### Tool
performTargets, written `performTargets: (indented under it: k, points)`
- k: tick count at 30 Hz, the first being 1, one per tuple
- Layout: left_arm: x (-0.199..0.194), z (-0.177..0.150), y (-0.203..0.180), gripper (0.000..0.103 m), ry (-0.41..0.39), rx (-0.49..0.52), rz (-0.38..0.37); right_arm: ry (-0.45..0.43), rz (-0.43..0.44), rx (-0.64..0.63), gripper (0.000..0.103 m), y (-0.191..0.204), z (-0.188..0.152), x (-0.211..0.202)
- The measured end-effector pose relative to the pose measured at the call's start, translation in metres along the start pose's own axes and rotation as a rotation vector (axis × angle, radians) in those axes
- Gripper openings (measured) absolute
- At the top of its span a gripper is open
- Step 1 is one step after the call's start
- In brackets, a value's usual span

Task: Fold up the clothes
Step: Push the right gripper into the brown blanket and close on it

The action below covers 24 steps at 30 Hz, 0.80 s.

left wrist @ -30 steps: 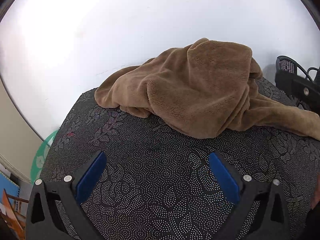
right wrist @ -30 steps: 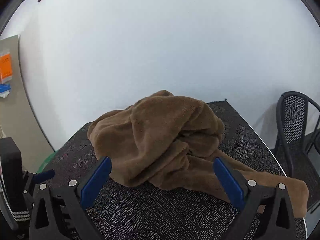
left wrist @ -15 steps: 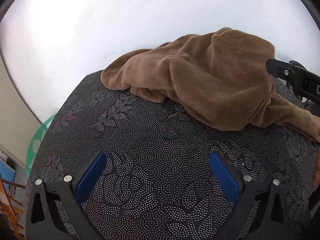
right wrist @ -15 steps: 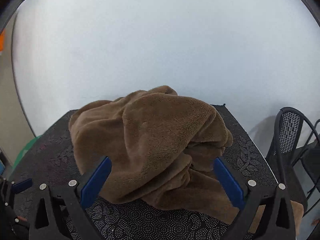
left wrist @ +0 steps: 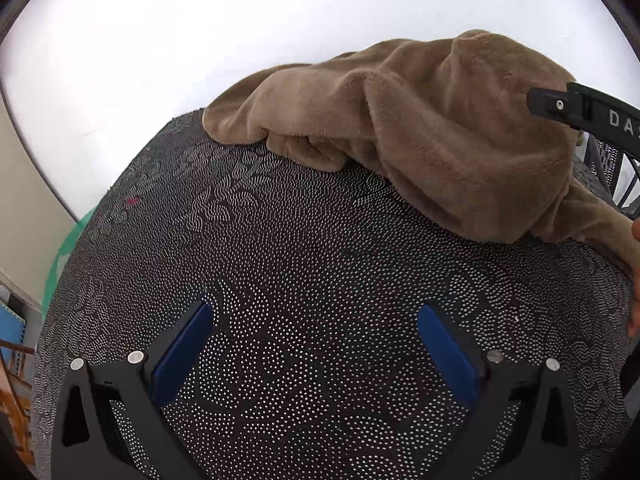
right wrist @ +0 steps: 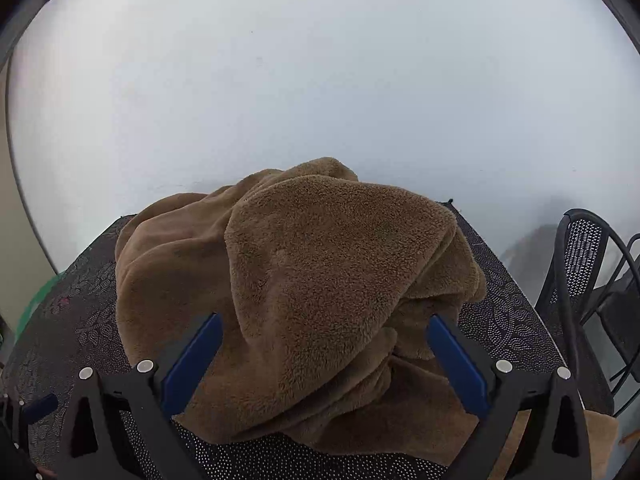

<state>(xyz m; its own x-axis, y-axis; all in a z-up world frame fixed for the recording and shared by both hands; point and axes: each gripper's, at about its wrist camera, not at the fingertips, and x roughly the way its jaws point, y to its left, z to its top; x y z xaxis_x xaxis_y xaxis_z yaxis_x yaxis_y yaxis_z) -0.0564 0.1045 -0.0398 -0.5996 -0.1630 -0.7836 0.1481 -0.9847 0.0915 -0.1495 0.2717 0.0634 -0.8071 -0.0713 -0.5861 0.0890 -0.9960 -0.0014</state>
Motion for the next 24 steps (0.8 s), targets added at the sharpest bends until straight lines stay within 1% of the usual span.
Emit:
performTargets:
  k: [10, 15, 19, 24]
  points:
    - [0.005, -0.008, 0.008, 0.103, 0.032, -0.025, -0.026, 0.040, -0.011, -0.006, 0.103, 0.006, 0.003, 0.035]
    - [0.006, -0.013, 0.012, 0.103, 0.052, -0.051, -0.040, 0.064, 0.011, 0.024, 0.103, 0.000, 0.002, 0.052]
    - [0.006, -0.018, 0.015, 0.103, 0.066, -0.071, -0.049, 0.052, 0.048, 0.088, 0.103, -0.015, 0.002, 0.054]
    - [0.004, -0.024, 0.015, 0.103, 0.078, -0.084, -0.056, 0.009, 0.111, 0.223, 0.103, -0.053, 0.004, 0.048]
